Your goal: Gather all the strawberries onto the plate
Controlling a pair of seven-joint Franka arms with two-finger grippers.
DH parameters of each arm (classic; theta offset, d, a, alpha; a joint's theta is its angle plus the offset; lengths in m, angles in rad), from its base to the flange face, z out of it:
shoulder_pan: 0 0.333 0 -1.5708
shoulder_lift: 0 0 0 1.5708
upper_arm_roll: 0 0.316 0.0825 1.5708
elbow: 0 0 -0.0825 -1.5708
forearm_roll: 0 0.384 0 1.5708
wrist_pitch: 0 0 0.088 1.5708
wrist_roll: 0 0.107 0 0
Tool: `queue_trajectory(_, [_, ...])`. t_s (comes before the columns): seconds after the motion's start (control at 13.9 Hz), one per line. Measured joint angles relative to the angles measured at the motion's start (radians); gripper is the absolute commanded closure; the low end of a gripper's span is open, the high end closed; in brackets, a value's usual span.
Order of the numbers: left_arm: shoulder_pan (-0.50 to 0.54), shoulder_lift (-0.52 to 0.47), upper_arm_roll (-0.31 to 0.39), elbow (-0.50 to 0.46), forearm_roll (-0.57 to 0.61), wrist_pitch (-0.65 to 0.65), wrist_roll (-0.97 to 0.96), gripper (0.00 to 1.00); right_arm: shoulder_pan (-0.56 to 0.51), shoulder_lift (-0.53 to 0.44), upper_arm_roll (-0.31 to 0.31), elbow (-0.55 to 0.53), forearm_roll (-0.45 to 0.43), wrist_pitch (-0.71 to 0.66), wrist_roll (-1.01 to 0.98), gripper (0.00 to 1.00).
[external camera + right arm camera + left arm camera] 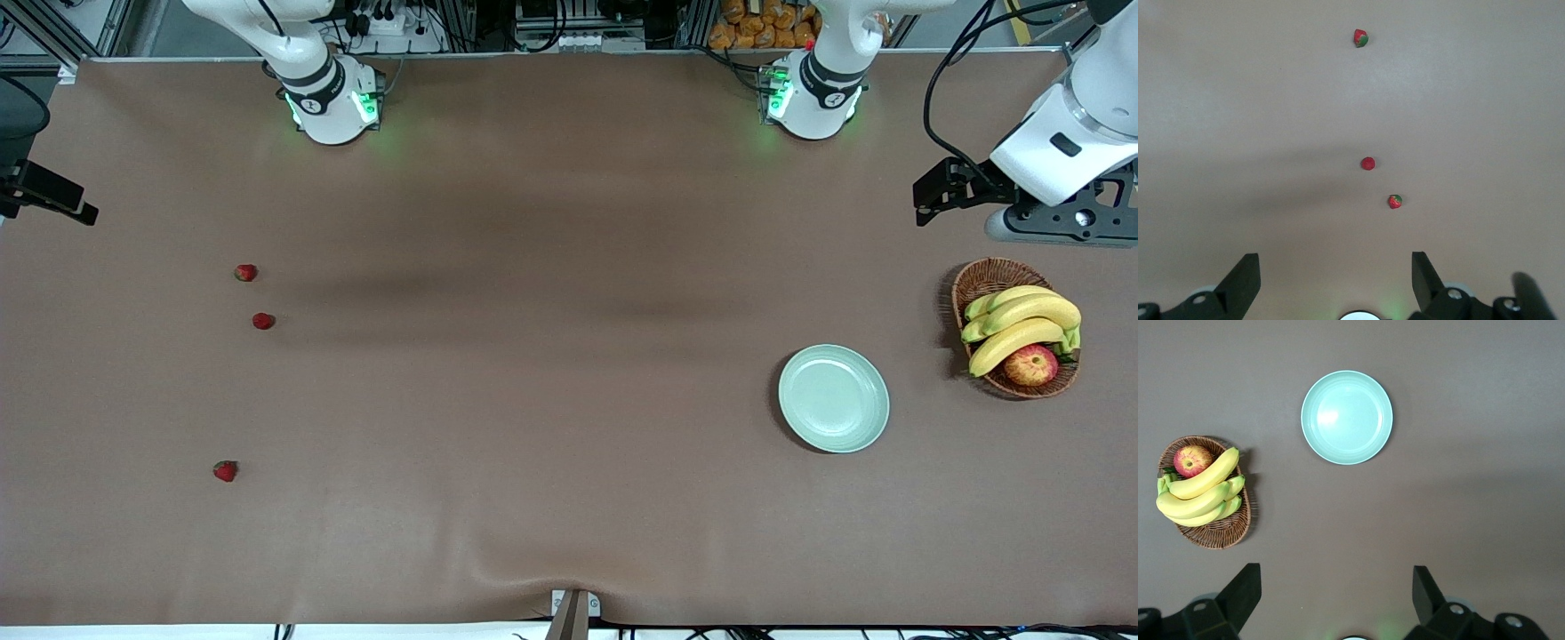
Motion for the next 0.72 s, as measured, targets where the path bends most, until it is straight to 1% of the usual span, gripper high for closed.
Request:
queue_trajectory(0.29, [-0.004, 0.0, -0.027, 0.0, -0.004, 0.0, 0.001, 0.0, 0.0, 0.0, 0.0, 0.0, 0.0, -0.001, 0.0, 0.0])
queue_trajectory(0.72, [-0.002, 0.0, -0.026, 0.001, -0.01, -0.002, 0.001, 0.0, -0.006, 0.008, -0.003, -0.005, -0.007, -0.003, -0.001, 0.0])
